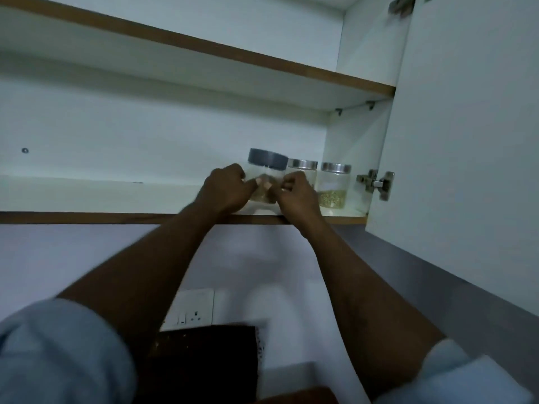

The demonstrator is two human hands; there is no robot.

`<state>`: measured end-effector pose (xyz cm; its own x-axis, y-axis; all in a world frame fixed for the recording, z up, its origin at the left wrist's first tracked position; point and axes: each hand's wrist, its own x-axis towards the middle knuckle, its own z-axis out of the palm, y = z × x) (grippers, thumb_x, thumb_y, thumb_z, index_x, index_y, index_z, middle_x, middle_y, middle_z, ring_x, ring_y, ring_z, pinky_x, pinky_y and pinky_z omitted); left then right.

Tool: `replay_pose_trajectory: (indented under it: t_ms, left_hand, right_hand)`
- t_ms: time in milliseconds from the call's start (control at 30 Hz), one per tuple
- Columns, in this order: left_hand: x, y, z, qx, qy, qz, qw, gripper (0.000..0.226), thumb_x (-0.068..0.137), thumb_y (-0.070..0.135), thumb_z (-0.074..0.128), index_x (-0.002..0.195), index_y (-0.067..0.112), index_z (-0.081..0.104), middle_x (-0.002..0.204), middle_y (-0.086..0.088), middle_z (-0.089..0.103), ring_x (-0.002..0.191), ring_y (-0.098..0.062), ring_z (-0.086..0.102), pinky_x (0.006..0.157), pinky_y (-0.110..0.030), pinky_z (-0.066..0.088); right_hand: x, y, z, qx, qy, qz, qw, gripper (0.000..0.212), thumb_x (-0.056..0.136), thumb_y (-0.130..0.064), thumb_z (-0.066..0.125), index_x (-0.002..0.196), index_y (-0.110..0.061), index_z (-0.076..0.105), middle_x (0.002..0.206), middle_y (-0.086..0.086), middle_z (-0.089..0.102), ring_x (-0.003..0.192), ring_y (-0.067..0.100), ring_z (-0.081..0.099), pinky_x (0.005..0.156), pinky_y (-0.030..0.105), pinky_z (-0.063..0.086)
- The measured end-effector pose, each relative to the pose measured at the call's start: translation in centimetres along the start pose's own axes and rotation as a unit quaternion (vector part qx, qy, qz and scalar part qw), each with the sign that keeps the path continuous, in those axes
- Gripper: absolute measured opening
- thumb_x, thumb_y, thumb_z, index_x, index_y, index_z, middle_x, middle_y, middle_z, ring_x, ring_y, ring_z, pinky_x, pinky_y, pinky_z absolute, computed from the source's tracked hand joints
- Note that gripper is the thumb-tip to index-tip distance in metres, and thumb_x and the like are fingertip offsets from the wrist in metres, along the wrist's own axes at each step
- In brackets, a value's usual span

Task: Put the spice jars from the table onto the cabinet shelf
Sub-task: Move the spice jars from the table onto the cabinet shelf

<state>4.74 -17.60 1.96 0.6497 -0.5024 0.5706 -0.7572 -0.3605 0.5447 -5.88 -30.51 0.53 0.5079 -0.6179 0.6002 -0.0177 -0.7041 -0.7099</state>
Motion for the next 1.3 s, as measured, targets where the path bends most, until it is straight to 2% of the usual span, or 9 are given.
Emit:
replay_pose_trajectory:
  t_ms: [133, 267, 367, 600, 767, 967, 1167, 1233, 1300]
  left_hand:
    - [2.1, -1.3, 2.2, 0.085, -0.023, 0.0, 0.996, 0.047, 0.095, 0.053, 0.053, 0.113, 0.01, 0.058, 0.116, -0.017, 0.067, 0.102, -0.034, 0.062, 0.073, -0.036, 0.043]
    - [3.3, -2.2, 2.7, 0.112, -0.006, 0.004, 0.994, 0.048, 0.093, 0.057, 0.05, 0.111, 0.014, 0.06, 0.112, -0.014, 0.068, 0.1, -0.034, 0.063, 0.072, -0.037, 0.044]
    - [3.6, -2.3, 3.3, 0.146, -0.022, -0.001, 0.989, 0.032, 0.094, 0.048, 0.046, 0.101, 0.018, 0.057, 0.113, -0.014, 0.067, 0.102, -0.036, 0.063, 0.076, -0.039, 0.046]
    - [3.7, -2.2, 3.6, 0.16, -0.066, -0.001, 0.985, 0.034, 0.094, 0.044, 0.045, 0.111, 0.018, 0.061, 0.12, -0.013, 0.066, 0.108, -0.035, 0.062, 0.093, -0.046, 0.05]
    - [3.6, -2.6, 3.5, 0.165, -0.052, 0.007, 0.985, 0.03, 0.093, 0.038, 0.046, 0.11, 0.018, 0.061, 0.118, -0.012, 0.067, 0.105, -0.034, 0.062, 0.089, -0.044, 0.051]
    - [3.6, -2.2, 3.7, 0.165, -0.039, 0.024, 0.985, 0.03, 0.094, 0.038, 0.047, 0.111, 0.018, 0.062, 0.118, -0.011, 0.067, 0.105, -0.033, 0.063, 0.089, -0.044, 0.05]
    - [3.2, -1.6, 4.0, 0.161, 0.04, -0.001, 0.986, 0.027, 0.085, 0.036, 0.058, 0.101, 0.016, 0.063, 0.109, -0.012, 0.068, 0.099, -0.035, 0.065, 0.072, -0.035, 0.04]
    - [2.8, -1.5, 3.8, 0.146, 0.078, 0.006, 0.986, 0.03, 0.082, 0.038, 0.06, 0.101, 0.015, 0.062, 0.103, -0.011, 0.069, 0.095, -0.034, 0.065, 0.07, -0.034, 0.042]
    - [2.1, -1.3, 3.3, 0.11, 0.086, 0.02, 0.99, 0.034, 0.082, 0.04, 0.061, 0.108, 0.019, 0.066, 0.103, -0.007, 0.072, 0.097, -0.03, 0.066, 0.075, -0.034, 0.049]
  right_hand:
    - [2.5, 1.0, 0.9, -0.117, -0.022, -0.013, 0.993, 0.043, 0.085, -0.035, 0.07, 0.118, -0.008, 0.065, 0.117, 0.009, 0.065, 0.115, 0.025, 0.057, 0.093, 0.032, 0.044]
    - [3.3, 1.4, 1.6, -0.125, 0.034, -0.046, 0.99, 0.03, 0.084, -0.037, 0.071, 0.099, -0.011, 0.066, 0.094, 0.002, 0.064, 0.102, 0.023, 0.058, 0.089, 0.033, 0.044]
    - [2.8, 1.9, 2.5, -0.173, 0.08, -0.063, 0.98, 0.024, 0.088, -0.034, 0.068, 0.088, -0.01, 0.071, 0.079, -0.006, 0.053, 0.092, 0.019, 0.061, 0.072, 0.026, 0.035]
    - [2.8, 2.5, 3.3, -0.235, 0.118, -0.087, 0.961, 0.03, 0.094, -0.034, 0.061, 0.093, -0.011, 0.08, 0.095, 0.008, 0.074, 0.095, 0.02, 0.065, 0.075, 0.022, 0.032]
    - [2.6, 2.2, 3.6, -0.239, 0.101, -0.079, 0.962, 0.029, 0.093, -0.03, 0.059, 0.093, -0.011, 0.08, 0.088, 0.007, 0.076, 0.081, 0.019, 0.067, 0.067, 0.022, 0.037]
    - [2.9, 2.4, 3.5, -0.273, 0.093, -0.069, 0.955, 0.029, 0.092, -0.03, 0.058, 0.093, -0.012, 0.08, 0.088, 0.006, 0.075, 0.08, 0.018, 0.066, 0.065, 0.022, 0.035]
    - [3.5, 2.7, 3.5, -0.268, 0.091, -0.05, 0.958, 0.024, 0.089, -0.029, 0.061, 0.086, -0.01, 0.076, 0.086, 0.007, 0.074, 0.079, 0.019, 0.064, 0.05, 0.02, 0.022]
    - [3.3, 2.7, 3.2, -0.232, 0.092, -0.052, 0.967, 0.02, 0.087, -0.027, 0.064, 0.088, -0.009, 0.073, 0.089, 0.007, 0.073, 0.085, 0.022, 0.067, 0.057, 0.022, 0.029]
    - [2.6, 2.3, 2.7, -0.185, 0.086, -0.053, 0.978, 0.027, 0.085, -0.023, 0.067, 0.107, -0.008, 0.071, 0.1, 0.009, 0.072, 0.095, 0.024, 0.066, 0.072, 0.023, 0.04]
